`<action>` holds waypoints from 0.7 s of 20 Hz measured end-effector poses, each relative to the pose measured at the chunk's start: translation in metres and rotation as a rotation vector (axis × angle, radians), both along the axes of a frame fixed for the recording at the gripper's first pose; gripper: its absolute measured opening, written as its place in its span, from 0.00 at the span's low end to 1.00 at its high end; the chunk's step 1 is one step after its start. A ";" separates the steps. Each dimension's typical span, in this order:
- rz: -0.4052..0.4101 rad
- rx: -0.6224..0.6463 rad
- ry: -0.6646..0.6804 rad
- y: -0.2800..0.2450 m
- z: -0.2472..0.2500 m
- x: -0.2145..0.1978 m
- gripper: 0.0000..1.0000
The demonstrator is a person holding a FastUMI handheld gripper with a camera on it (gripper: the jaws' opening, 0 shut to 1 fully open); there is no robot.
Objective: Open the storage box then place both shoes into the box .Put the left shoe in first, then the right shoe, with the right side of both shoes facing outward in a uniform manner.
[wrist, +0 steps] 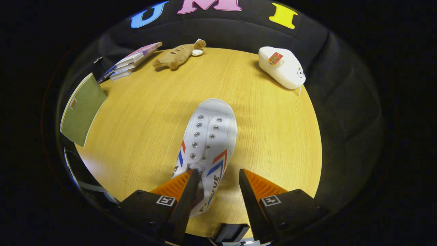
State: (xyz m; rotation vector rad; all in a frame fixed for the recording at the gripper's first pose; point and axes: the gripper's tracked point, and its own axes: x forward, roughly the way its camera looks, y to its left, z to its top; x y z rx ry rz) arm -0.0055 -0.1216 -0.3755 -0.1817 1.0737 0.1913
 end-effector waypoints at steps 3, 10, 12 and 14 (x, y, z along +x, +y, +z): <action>-0.020 0.029 0.032 0.004 -0.012 0.002 0.74; -0.142 0.110 0.069 0.008 -0.016 0.004 0.27; -0.181 0.140 0.058 0.006 -0.014 0.005 0.14; -0.213 0.145 0.044 0.005 -0.011 0.008 0.09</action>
